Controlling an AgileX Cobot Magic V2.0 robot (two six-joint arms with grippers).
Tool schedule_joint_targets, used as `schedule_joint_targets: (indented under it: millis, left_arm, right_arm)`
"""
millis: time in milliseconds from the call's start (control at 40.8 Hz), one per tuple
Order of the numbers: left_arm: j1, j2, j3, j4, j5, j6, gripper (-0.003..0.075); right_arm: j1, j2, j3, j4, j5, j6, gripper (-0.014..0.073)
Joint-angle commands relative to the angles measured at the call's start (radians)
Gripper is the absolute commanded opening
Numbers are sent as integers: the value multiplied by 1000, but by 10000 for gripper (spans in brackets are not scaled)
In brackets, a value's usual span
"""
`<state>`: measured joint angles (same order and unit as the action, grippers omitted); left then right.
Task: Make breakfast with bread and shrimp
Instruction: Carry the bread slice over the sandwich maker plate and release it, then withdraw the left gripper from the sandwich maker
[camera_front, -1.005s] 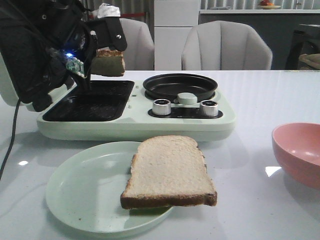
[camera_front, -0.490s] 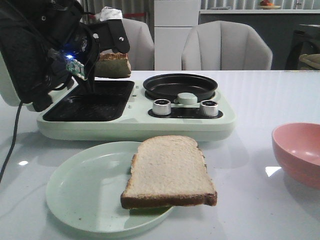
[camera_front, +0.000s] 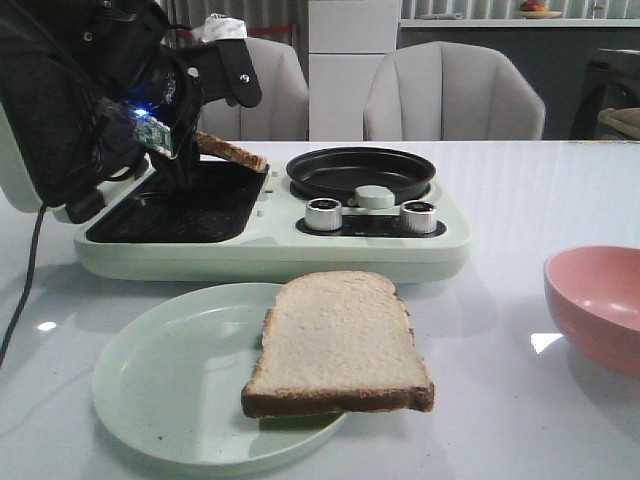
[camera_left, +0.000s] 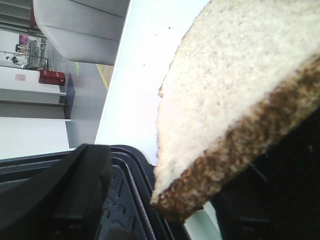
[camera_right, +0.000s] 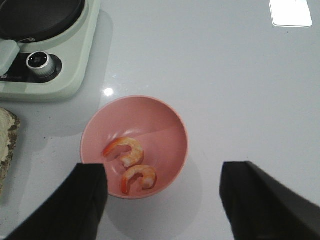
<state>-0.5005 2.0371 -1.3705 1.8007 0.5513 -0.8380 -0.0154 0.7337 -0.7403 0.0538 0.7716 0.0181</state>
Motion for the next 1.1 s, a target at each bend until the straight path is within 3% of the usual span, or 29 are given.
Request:
schedule_joint_targets:
  millis: [0, 319, 515, 711, 907, 1079]
  left_arm:
    - [-17, -68, -35, 58, 82, -18, 478]
    - [-71, -79, -35, 9, 271, -11, 478]
    - [-84, -126, -35, -188, 222, 213, 478]
    - [-80, -213, -35, -649, 166, 565, 477]
    - [-96, -336, -35, -889, 268, 597, 476]
    - [-104, -480, -35, -1255, 326, 748, 476]
  right_arm:
    - [-9, 2, -33, 0, -74, -3, 578]
    - [-9, 2, -33, 0, -74, -3, 578]
    - [-9, 2, -33, 0, -74, -3, 578]
    - [-9, 2, -33, 0, -74, -3, 578]
    - [-9, 2, -33, 0, -74, -3, 578]
    - [-9, 2, -33, 0, -74, -3, 578]
